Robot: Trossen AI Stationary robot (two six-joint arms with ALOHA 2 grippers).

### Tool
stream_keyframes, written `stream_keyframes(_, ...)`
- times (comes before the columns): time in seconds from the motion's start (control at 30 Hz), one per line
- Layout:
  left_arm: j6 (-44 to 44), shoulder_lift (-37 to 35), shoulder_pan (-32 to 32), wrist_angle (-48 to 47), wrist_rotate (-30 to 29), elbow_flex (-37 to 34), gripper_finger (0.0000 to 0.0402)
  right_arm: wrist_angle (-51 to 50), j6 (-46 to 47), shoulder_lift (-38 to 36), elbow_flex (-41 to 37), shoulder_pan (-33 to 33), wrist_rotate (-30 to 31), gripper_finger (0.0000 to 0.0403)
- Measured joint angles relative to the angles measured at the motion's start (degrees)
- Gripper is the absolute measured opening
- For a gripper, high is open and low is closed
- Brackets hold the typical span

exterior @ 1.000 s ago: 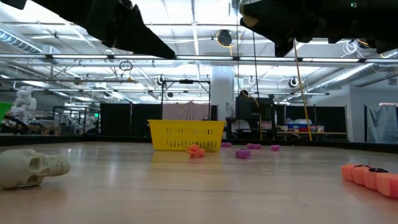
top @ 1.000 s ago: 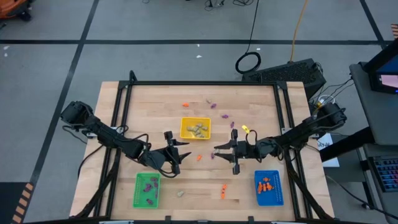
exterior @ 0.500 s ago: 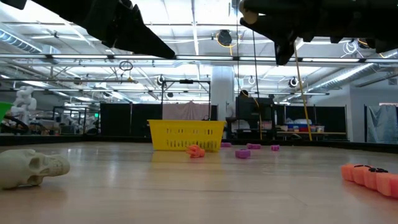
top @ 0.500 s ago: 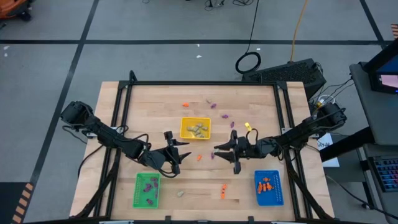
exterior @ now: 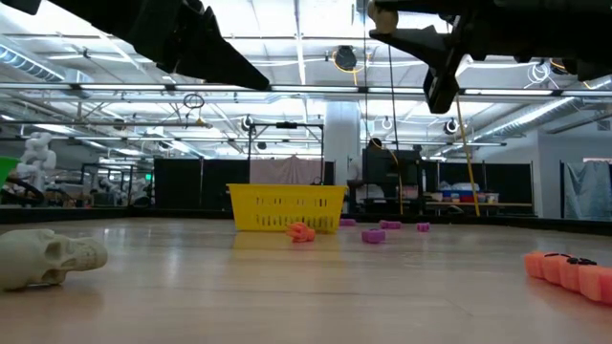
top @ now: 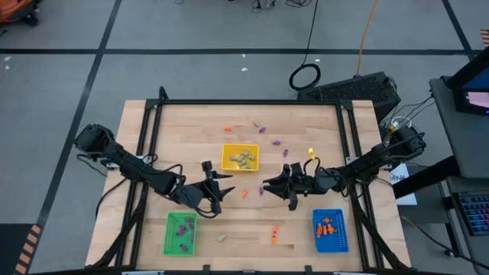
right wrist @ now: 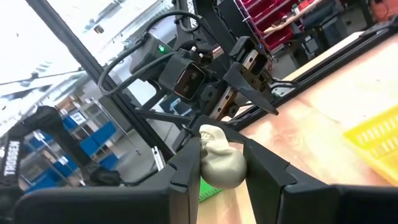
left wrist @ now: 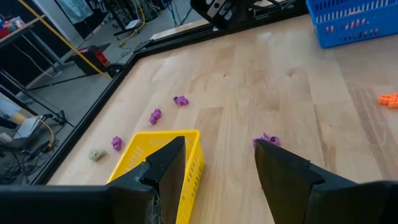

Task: Sort Halloween decoration
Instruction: Put the white skull toy in the yellow basket

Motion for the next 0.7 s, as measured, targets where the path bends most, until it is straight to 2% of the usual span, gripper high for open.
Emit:
stream_keyframes(0.27, -0.02, 0.00, 0.00, 0.96, 0.00, 0.00, 0.0192, 0.52, 1.53, 0.00, 0.00, 0.00, 0.00, 0.0082)
stream_keyframes(0.7, -0.02, 0.00, 0.00, 0.90, 0.00, 0.00, 0.0192, 0.03, -2.49, 0.00, 0.01, 0.01, 0.00, 0.0082)
